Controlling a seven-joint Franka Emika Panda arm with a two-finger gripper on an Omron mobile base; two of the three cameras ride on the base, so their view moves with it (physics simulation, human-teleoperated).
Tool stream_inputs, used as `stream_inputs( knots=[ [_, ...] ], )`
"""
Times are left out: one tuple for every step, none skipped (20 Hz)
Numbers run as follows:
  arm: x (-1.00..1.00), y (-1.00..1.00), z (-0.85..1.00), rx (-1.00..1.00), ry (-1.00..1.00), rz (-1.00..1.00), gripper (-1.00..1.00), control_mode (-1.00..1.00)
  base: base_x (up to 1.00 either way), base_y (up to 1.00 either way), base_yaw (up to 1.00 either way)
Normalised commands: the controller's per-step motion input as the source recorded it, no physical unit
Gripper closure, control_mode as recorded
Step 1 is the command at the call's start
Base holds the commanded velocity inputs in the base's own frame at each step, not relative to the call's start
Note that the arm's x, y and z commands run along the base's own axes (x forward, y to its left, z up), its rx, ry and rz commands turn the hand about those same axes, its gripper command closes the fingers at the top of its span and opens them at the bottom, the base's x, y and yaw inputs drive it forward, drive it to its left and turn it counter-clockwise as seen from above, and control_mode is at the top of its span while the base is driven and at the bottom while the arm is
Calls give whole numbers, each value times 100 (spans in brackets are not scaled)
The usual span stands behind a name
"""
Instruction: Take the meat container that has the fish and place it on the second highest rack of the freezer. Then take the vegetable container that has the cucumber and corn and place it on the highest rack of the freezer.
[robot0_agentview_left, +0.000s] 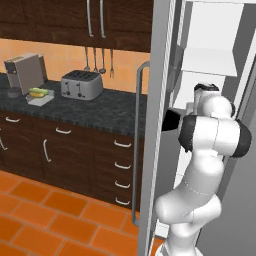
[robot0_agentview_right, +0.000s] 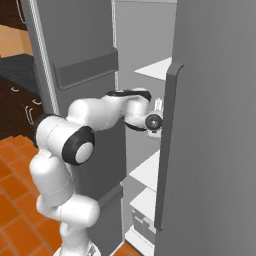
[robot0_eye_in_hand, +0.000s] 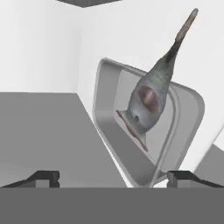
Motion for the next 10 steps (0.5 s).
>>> stream_inputs(
  knots=[
    [-84, 0, 57, -2, -29, 0, -100, -100, 0, 0, 0],
    [-87, 0, 66, -2, -21, 0, -100, -100, 0, 0, 0],
    [-99, 0, 79, -3, -23, 0, -100, -100, 0, 0, 0],
    [-100, 0, 82, -5, -17, 0, -100, -100, 0, 0, 0],
    [-100, 1, 92, -9, -15, 0, -100, -100, 0, 0, 0],
    [-100, 0, 99, -8, -13, 0, -100, -100, 0, 0, 0],
    [-100, 0, 100, -9, -11, 0, -100, -100, 0, 0, 0],
    [-100, 0, 100, -11, -11, 0, -100, -100, 0, 0, 0],
    [-100, 0, 100, -9, -9, 0, -100, -100, 0, 0, 0],
    [-100, 8, 100, -9, -9, 0, -100, -100, 0, 0, 0]
  ],
)
